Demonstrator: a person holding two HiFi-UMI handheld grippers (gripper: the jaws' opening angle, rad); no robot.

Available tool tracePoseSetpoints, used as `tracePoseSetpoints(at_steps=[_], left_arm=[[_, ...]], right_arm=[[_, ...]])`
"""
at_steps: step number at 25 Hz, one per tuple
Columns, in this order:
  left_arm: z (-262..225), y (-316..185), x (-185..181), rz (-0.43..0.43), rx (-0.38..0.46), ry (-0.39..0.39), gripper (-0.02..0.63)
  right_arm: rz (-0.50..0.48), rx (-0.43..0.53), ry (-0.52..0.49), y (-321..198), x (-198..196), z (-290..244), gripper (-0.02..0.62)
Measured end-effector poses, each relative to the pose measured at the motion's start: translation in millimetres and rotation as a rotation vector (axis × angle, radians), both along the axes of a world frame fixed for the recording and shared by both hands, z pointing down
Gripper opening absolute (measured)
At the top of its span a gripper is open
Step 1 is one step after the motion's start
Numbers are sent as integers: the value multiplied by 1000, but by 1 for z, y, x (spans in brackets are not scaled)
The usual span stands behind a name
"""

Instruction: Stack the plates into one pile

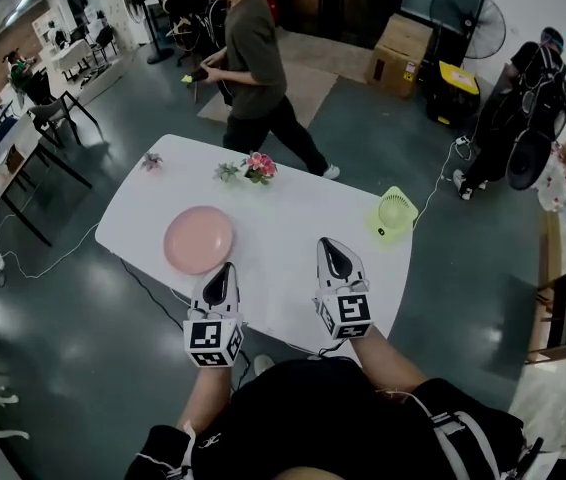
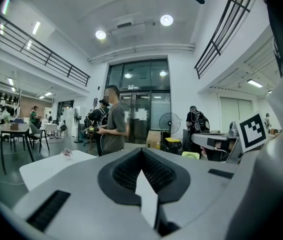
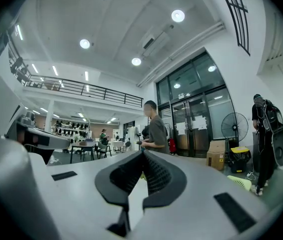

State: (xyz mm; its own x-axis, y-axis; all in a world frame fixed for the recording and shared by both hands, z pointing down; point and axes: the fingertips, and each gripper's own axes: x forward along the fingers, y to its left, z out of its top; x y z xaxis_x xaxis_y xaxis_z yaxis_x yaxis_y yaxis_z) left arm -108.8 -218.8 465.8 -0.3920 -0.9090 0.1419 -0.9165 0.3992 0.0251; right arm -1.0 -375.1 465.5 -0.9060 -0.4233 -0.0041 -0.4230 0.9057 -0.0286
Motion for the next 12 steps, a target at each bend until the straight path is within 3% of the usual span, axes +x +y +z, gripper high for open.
tracePoseSetpoints(at_steps=[12], left_arm=[[-1, 0, -7, -3, -14, 3, 12]], right_arm=[[-13, -17, 13, 1, -7, 6, 12]])
